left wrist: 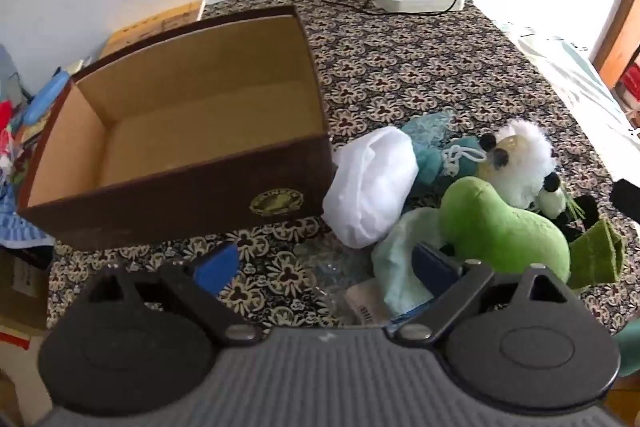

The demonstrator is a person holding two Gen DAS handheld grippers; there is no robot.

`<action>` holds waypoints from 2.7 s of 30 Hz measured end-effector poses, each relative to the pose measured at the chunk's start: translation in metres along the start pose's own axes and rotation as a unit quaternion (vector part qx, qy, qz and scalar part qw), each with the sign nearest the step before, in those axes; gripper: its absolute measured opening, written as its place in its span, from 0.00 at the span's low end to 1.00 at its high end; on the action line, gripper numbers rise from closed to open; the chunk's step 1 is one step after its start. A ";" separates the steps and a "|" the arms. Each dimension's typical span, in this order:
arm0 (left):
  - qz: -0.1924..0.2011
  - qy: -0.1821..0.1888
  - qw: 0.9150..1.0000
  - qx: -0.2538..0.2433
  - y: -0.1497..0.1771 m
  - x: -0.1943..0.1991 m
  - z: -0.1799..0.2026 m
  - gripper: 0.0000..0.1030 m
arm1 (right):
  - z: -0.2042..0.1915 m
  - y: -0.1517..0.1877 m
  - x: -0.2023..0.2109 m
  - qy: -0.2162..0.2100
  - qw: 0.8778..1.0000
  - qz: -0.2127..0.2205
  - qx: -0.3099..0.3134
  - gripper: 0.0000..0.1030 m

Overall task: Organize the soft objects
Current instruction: 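Move the right gripper toward the green knitted cloth in the pile, then close the right gripper on the green knitted cloth and lift it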

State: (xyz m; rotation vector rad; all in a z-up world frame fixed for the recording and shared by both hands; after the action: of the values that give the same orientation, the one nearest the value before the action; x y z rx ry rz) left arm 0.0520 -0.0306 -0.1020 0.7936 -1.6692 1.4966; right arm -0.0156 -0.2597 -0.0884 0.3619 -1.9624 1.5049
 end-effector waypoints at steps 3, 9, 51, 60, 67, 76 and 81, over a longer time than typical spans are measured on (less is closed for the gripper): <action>0.000 -0.011 1.000 -0.003 0.003 -0.001 0.001 0.90 | -0.001 0.002 0.001 -0.005 1.000 0.005 0.013 0.83; 0.002 -0.028 0.999 -0.017 0.009 0.001 0.004 0.90 | -0.015 -0.007 0.018 -0.028 0.995 0.080 0.046 0.83; 0.001 -0.004 0.999 -0.032 0.008 -0.005 0.022 0.90 | -0.021 0.004 0.011 -0.151 0.987 -0.011 0.060 0.51; 0.015 0.086 0.996 -0.033 0.012 0.009 0.038 0.90 | -0.022 -0.002 0.013 -0.215 0.966 -0.039 0.138 0.42; -0.005 0.209 0.978 -0.006 0.028 0.017 0.069 0.91 | -0.022 0.002 -0.005 -0.283 0.944 -0.094 0.141 0.31; -0.038 0.256 0.966 -0.014 0.037 0.009 0.120 0.90 | 0.051 -0.025 -0.045 -0.253 0.954 -0.144 0.072 0.30; 0.003 0.287 0.951 -0.117 0.027 0.030 0.172 0.90 | 0.077 -0.013 -0.055 -0.255 0.945 -0.199 0.056 0.30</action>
State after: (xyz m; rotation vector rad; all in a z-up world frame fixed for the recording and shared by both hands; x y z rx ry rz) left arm -0.0079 -0.1972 -0.0978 0.1896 -1.3613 1.3332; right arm 0.0095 -0.3441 -0.1248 1.2248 -2.0106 1.3420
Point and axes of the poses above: each gripper's, at about its wrist camera, not at the fingertips, and x roughly against the way its jaws point, z to its right, y to its underside, the point moved 10 cm from there along -x, roughly the way its jaws point, and after that the axes turned 2 degrees about x, right-handed, at the moved point
